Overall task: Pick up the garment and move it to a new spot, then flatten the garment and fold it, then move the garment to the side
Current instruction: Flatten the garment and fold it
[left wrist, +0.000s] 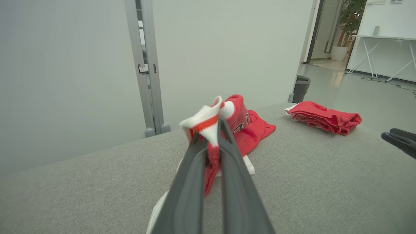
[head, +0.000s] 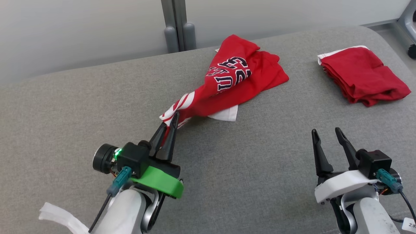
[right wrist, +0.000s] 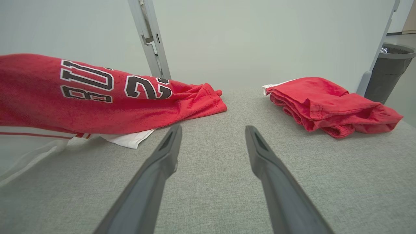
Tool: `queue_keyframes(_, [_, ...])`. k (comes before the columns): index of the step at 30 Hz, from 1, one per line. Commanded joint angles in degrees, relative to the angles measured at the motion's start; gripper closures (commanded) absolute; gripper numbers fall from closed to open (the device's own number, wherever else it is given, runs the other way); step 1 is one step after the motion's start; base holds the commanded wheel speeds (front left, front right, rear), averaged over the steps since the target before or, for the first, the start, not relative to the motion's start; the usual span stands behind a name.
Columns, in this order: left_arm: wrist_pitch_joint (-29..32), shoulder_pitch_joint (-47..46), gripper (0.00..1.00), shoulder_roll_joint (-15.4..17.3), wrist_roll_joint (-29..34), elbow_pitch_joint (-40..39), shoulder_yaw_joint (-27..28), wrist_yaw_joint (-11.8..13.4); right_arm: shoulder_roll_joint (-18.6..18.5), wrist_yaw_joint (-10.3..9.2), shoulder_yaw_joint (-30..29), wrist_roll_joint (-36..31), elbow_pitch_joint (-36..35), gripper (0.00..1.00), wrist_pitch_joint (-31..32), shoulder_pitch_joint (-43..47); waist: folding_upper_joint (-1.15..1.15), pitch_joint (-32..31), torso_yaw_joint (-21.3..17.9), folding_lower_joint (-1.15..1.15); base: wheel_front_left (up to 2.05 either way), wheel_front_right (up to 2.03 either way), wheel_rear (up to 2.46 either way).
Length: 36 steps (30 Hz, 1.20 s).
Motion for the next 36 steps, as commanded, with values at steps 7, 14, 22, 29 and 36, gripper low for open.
queue_keyframes(7, [0.1,3.2,1.0,3.7,3.0,-12.9,-1.4,-0.4,-0.2,-0.1,-0.4,1.4,-0.1,0.0,-0.2,2.0,0.0,-3.0,2.0,0.0,0.0,0.0,0.0])
queue_keyframes(14, [2.9,0.6,1.0,6.5,-2.9,-7.7,3.8,-0.3,-0.2,-0.1,-0.3,1.5,-0.9,0.0,-0.2,0.4,0.0,0.4,1.5,0.0,0.0,0.0,0.0])
queue_keyframes(22, [2.9,-9.8,1.0,10.7,-8.0,12.0,8.3,-0.4,-0.2,-0.1,0.5,0.9,-1.6,0.0,-0.2,-2.9,0.0,7.2,-0.8,0.0,0.0,0.0,0.0])
queue_keyframes(29, [2.2,-20.0,1.0,12.7,-10.3,26.4,10.6,-0.4,-0.2,-0.1,0.3,0.2,-2.2,0.0,-0.2,-5.2,0.0,11.8,-2.2,0.0,0.0,0.0,0.0])
queue_keyframes(36, [0.1,-23.3,0.0,10.6,-11.5,33.9,8.6,-0.4,-0.2,-0.1,0.2,-0.1,-2.2,0.0,-0.2,-5.8,0.0,13.0,-1.7,0.0,0.0,0.0,0.0])
